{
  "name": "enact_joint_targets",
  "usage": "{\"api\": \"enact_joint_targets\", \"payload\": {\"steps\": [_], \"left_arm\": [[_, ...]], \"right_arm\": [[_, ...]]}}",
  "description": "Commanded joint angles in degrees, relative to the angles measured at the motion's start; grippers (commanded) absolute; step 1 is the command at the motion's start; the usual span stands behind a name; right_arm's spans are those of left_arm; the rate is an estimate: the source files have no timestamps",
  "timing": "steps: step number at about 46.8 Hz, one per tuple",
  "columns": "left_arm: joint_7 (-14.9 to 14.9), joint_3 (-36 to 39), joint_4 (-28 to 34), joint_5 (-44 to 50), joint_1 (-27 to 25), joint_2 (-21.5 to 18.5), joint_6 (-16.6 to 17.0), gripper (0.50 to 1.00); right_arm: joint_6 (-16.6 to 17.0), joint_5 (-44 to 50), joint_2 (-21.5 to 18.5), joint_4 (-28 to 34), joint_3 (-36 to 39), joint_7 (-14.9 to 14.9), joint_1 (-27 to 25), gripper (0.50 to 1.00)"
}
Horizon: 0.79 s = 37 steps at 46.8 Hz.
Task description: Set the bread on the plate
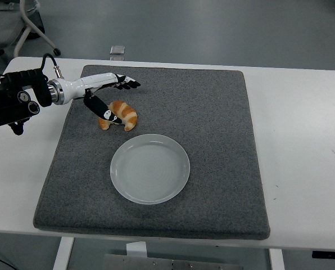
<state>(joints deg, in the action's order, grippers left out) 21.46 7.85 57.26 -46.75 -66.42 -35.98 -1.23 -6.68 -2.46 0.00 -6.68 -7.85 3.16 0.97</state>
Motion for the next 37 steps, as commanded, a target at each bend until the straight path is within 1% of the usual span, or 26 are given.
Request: {"api": "enact_joint_targets", "payload": {"steps": [1,5,9,18,30,37], "left_arm": [[1.47,-0.02,-2.50,0.00,1.12,1.78,1.49,0.988],[3.32,-0.02,-5.40,0.00,2.17,4.07,2.46,0.988],[3.67,-0.02,-6.99,0.08,2.61,5.13,2.64,0.988],[3.67,-0.02,-7.43,0.08,4.11,5.83,2.82,0.988],[4.02,0.06,-7.43,0.00,4.37,5.83,2.82,0.988],[4.64,0.06,-7.52,0.08,4.46,5.83,2.82,0.958]], "right_arm": [[0.00,0.00,0.00,0.00,-0.06,0.00,0.00,0.930],[0.00,0.00,0.00,0.00,-0.06,0.00,0.00,0.930],[0.00,0.00,0.00,0.00,0.03,0.00,0.00,0.930],[0.00,0.00,0.00,0.00,0.03,0.00,0.00,0.930],[0.00,0.00,0.00,0.00,0.03,0.00,0.00,0.930],[0.00,0.00,0.00,0.00,0.03,0.00,0.00,0.930]]}}
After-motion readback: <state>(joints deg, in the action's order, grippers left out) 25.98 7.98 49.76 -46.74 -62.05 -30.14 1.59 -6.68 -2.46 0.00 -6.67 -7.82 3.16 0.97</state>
